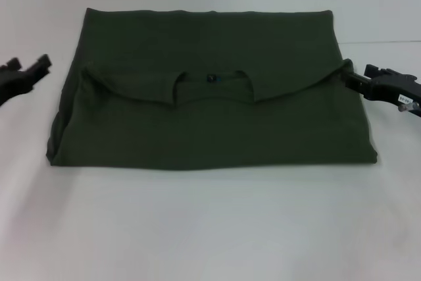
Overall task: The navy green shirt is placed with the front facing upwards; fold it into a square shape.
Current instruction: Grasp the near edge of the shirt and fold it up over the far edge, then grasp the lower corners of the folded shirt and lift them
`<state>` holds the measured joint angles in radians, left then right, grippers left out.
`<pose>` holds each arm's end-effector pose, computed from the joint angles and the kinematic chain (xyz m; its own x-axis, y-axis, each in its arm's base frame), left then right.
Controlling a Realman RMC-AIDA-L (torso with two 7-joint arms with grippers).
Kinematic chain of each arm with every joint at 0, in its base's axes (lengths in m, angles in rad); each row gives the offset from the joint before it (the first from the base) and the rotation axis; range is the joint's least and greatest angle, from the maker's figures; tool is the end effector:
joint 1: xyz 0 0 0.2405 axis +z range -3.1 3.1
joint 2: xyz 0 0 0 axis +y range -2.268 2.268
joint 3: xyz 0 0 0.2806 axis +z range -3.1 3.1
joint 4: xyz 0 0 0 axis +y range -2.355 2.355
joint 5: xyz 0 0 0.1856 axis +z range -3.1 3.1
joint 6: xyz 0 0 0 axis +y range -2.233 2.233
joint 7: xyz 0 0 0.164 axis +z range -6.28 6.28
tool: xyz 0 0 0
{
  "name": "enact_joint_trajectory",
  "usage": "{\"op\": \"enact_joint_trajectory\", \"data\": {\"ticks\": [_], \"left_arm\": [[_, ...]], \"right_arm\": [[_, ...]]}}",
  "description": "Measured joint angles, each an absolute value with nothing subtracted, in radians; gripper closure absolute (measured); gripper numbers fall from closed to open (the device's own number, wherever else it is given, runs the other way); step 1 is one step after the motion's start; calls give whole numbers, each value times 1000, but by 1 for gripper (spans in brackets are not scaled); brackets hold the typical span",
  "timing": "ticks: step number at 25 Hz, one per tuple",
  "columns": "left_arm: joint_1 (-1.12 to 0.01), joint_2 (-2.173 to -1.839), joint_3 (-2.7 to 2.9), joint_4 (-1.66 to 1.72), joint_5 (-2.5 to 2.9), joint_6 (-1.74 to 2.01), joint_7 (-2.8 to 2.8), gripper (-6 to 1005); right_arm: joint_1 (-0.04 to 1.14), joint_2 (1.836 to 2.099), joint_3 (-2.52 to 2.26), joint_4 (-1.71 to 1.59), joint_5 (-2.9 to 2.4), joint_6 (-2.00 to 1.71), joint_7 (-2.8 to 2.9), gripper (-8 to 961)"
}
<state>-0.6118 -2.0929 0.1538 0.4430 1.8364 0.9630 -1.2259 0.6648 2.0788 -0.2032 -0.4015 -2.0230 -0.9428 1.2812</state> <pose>-0.3347 0.4081 0.0251 0.5049 0.2916 0.8124 0.8616 -0.2266 -0.4542 0.3199 0.4139 -0.0057 0.5872 -0.4116 -0.6969 -0.8077 -0.3545 -0.4711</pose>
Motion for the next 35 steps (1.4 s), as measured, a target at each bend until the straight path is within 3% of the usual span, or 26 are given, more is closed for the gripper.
{"op": "enact_joint_trajectory", "data": {"ticks": [6, 13, 35], "left_arm": [[-519, -2069, 270, 634, 1964, 1197, -1422, 310], [-559, -2041, 292, 703, 2337, 1331, -1547, 334], [-602, -2041, 385, 656, 2484, 1197, -1680, 407]], "right_arm": [[637, 2082, -232, -426, -2020, -1046, 1271, 293], [609, 2085, -254, -449, -2018, -1138, 1270, 294], [589, 2088, -258, -443, -2017, -1200, 1270, 306]]}}
